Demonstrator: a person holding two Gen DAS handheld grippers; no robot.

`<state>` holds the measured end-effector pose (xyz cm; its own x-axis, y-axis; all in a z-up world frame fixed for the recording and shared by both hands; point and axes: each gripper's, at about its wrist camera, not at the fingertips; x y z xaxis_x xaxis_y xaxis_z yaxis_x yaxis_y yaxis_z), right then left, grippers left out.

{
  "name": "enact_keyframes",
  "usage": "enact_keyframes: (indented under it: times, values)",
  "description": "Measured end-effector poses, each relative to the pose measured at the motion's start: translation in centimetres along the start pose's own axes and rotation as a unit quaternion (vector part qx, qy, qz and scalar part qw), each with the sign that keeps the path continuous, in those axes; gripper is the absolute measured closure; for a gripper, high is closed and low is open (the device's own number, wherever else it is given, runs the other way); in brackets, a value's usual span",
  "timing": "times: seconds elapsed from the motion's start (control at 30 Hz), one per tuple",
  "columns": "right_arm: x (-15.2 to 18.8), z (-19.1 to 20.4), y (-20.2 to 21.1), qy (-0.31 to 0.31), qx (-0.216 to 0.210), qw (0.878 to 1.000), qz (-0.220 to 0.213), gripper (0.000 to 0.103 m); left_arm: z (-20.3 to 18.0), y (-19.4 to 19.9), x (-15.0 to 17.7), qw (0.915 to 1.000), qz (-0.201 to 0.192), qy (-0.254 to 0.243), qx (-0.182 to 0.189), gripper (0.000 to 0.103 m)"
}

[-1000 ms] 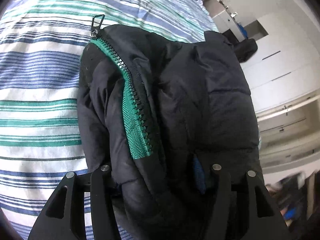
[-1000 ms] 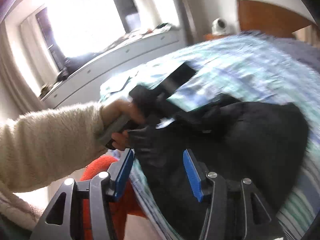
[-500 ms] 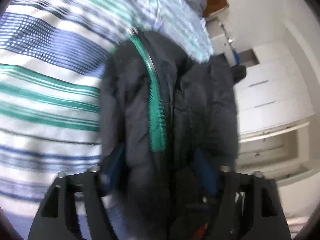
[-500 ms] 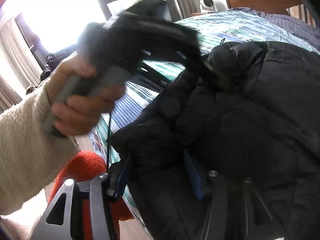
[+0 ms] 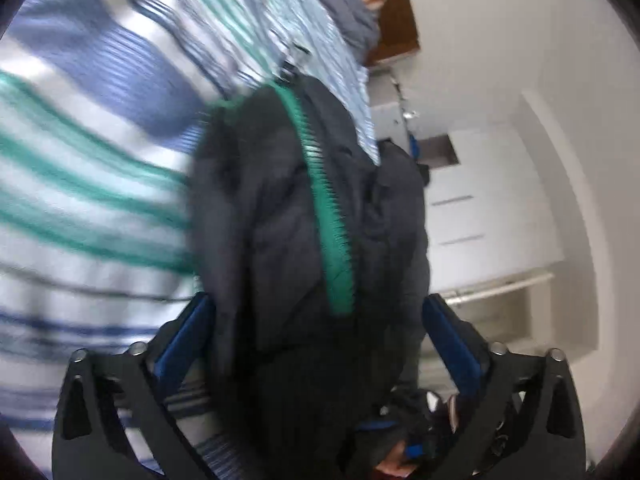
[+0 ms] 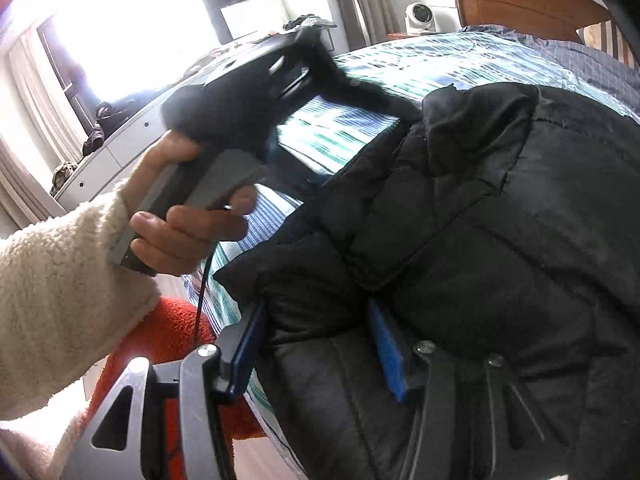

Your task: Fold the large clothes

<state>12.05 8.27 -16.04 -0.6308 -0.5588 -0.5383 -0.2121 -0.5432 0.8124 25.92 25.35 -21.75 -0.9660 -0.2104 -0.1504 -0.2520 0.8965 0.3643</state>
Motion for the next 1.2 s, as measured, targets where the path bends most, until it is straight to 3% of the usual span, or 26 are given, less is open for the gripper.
enact_keyframes:
  times: [0.17,0.3,0.43,0.53,0.57,0.67,0.77,0.83,0.97,1.03,1.2]
  values:
    - [-0.1,0.3,-0.3,0.001,-0.001,1.000,0.000,0.050,-0.7,-2.6,-1.3,0.9983,0.053,-0.018,-0.015,0.001]
    - [-0.3,0.2,-0.6,-0.004,0.010,1.000,-0.001,0.050,-2.7,-7.8,-2.5,0.9856,0.117,-0.048,-0.113,0.000]
    - [-0.9,0.0,1.9,-0.027,-0.015,0.999,0.010,0.049,-3.1,-8.5,-2.9,0.9834,0.129,-0.042,-0.121,0.000]
    - [-0.2,-2.5,7.7,-0.084,-0.049,0.994,-0.039,0.049,-3.3,-7.8,-2.4,0.9843,0.116,-0.058,-0.120,0.000]
    - [0.6,-4.3,9.9,-0.110,-0.045,0.991,-0.065,0.048,-3.4,-7.7,-2.1,0.9847,0.110,-0.062,-0.120,0.000]
    - [4.7,-11.6,14.1,-0.227,-0.016,0.967,-0.117,0.025,-3.9,-7.7,-1.4,0.9846,0.102,-0.070,-0.124,0.000]
    - [10.0,-18.6,14.2,-0.357,-0.023,0.926,-0.120,0.022,-3.8,-7.1,-1.0,0.9846,0.101,-0.070,-0.124,0.000]
    - [11.8,-20.7,12.9,-0.387,-0.059,0.913,-0.112,0.022,-3.6,-6.5,-0.7,0.9845,0.100,-0.071,-0.126,0.000]
    - [11.9,-21.9,9.3,-0.381,-0.169,0.901,-0.119,0.021,-4.1,-6.6,0.0,0.9845,0.096,-0.070,-0.129,0.000]
    - [11.6,-23.0,7.8,-0.380,-0.193,0.897,-0.116,0.011,-4.1,-6.6,0.2,0.9850,0.093,-0.070,-0.128,0.000]
    - [9.9,-23.6,4.5,-0.364,-0.218,0.899,-0.110,0.009,-3.7,-6.1,1.4,0.9882,0.067,-0.065,-0.121,0.000]
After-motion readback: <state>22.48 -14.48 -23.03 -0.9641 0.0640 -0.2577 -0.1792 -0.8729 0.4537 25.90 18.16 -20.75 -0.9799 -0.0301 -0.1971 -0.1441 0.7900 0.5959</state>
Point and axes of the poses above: each gripper's, at about its wrist camera, not at the fingertips, and y roughly against the way its jaws point, z to its left, x to its underside, and after that the axes turned 4 degrees about z, right-handed
